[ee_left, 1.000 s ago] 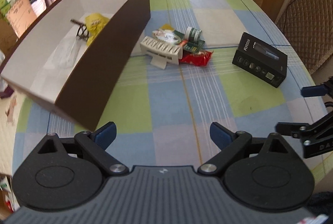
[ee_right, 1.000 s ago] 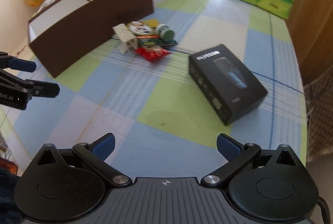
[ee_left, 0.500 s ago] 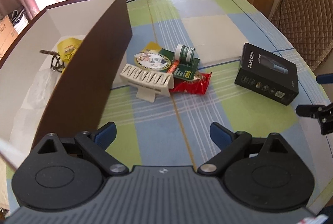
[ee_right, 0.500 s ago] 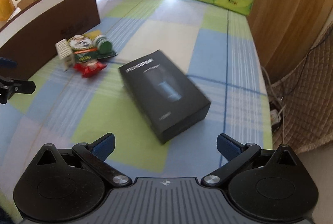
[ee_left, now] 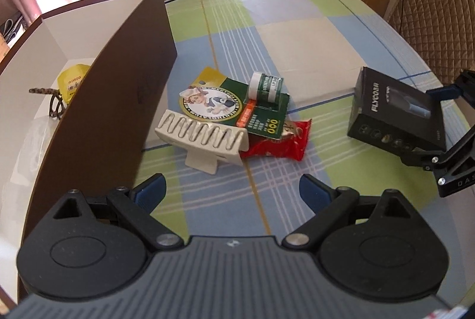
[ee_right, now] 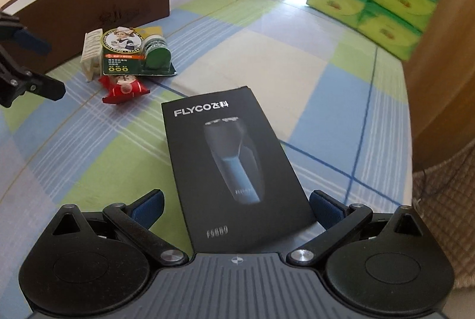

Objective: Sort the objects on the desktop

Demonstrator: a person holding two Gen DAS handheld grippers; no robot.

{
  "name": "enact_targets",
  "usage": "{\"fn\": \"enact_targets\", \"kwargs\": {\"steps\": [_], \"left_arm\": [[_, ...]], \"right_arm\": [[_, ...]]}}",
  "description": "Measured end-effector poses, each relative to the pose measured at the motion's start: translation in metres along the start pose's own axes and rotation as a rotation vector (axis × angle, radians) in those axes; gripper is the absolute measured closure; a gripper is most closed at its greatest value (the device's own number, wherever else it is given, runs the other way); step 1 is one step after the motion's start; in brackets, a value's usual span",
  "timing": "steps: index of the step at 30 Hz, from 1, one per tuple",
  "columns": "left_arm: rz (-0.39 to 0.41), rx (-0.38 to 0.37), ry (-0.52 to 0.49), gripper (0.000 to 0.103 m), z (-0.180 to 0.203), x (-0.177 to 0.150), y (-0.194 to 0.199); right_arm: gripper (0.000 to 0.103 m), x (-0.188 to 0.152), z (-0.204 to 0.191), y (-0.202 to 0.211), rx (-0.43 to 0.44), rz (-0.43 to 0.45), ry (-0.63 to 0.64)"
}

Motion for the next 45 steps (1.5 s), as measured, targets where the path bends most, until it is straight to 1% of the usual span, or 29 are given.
{"fn": "enact_targets", "kwargs": {"steps": [1,2,5,10,17,22,24,26,29,31,34,36,37,41,42,43,44,45], "left_arm": [[-0.003,0.002,-0.007,0.008,-0.001,0.001,-0.002],[-0.006,0.002,-0.014,0.008,-0.003,0.002,-0.004],[-0.002,-0.003,-0.045,0.008,-0.007,0.007,-0.009],[0.006,-0.023,-0.126,0.009,-0.010,0.017,-0.017],[-0.026,-0.054,-0.209,0.009,-0.009,0.029,-0.035],[-0.043,-0.043,-0.269,0.009,-0.004,0.034,-0.048],[-0.046,-0.046,-0.271,0.011,-0.004,0.036,-0.051],[-0.030,-0.068,-0.281,0.014,-0.002,0.035,-0.047],[0.003,-0.101,-0.324,0.019,0.006,0.030,-0.038],[0.007,-0.123,-0.343,0.020,0.013,0.023,-0.033],[0.006,-0.118,-0.370,0.020,0.021,0.013,-0.026],[0.003,-0.102,-0.355,0.021,0.022,0.010,-0.023],[0.000,-0.094,-0.336,0.024,0.019,0.010,-0.021],[0.013,-0.078,-0.186,0.023,0.004,0.014,-0.010],[0.025,-0.071,-0.162,0.022,0.000,0.016,-0.009],[0.034,-0.060,-0.152,0.016,-0.002,0.019,-0.009],[0.035,-0.046,-0.154,0.010,-0.004,0.023,-0.011],[0.037,-0.040,-0.167,0.009,-0.004,0.025,-0.014]], "right_arm": [[0.003,0.001,0.000,-0.001,0.001,-0.001,0.004],[0.016,0.001,0.001,-0.002,-0.008,-0.005,0.010],[0.018,0.000,0.004,0.001,0.011,-0.012,0.001],[0.020,-0.010,0.009,0.010,-0.006,-0.021,-0.055],[0.020,-0.030,0.025,0.025,-0.047,-0.045,-0.145],[0.020,-0.040,0.032,0.033,-0.069,-0.053,-0.188],[0.020,-0.043,0.034,0.034,-0.076,-0.053,-0.198],[0.020,-0.044,0.034,0.035,-0.079,-0.053,-0.203],[0.020,-0.045,0.034,0.036,-0.081,-0.051,-0.207],[0.020,-0.044,0.035,0.035,-0.079,-0.054,-0.210],[0.020,-0.044,0.035,0.034,-0.077,-0.054,-0.219],[0.020,-0.045,0.036,0.035,-0.078,-0.053,-0.220],[0.020,-0.045,0.036,0.035,-0.078,-0.052,-0.220],[0.020,-0.047,0.035,0.034,-0.075,-0.058,-0.224],[0.020,-0.048,0.035,0.034,-0.075,-0.061,-0.225],[0.020,-0.049,0.035,0.034,-0.075,-0.059,-0.227],[0.020,-0.049,0.034,0.034,-0.074,-0.059,-0.229],[0.020,-0.049,0.035,0.034,-0.072,-0.061,-0.232]]}}
Point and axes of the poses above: each gripper's, at about its wrist camera, not at the fingertips, and y roughly against the way its jaws point, z to its right, x to its top, the point moved 6 cm from there along -y, roughly the way its jaws point
